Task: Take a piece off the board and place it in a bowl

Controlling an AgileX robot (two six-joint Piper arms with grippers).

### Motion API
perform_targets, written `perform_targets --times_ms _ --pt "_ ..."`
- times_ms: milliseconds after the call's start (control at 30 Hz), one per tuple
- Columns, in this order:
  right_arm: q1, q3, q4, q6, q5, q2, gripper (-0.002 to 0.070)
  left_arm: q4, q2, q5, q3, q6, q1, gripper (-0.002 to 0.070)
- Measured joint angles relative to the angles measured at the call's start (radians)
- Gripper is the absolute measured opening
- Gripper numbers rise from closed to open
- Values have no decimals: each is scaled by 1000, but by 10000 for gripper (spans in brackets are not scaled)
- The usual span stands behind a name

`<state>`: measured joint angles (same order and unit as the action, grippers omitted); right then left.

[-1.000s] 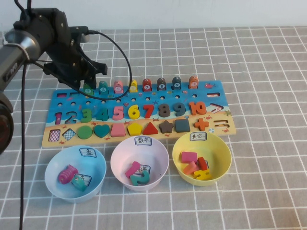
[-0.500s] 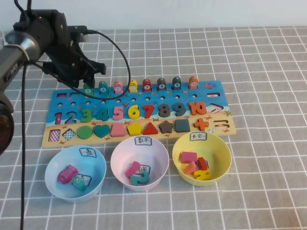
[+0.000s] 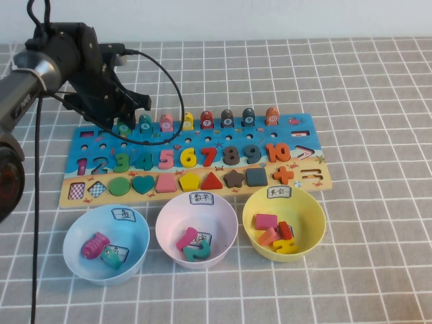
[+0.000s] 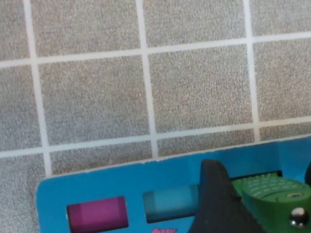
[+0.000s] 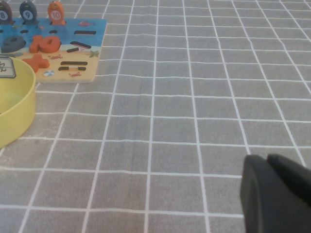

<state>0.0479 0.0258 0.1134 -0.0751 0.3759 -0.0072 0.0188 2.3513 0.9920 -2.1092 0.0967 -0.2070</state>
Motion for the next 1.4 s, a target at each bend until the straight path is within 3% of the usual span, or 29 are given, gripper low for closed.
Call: perform_targets --times_ms 1400 --pt "0 0 0 0 0 0 -17 22 13 -23 0 0 2 312"
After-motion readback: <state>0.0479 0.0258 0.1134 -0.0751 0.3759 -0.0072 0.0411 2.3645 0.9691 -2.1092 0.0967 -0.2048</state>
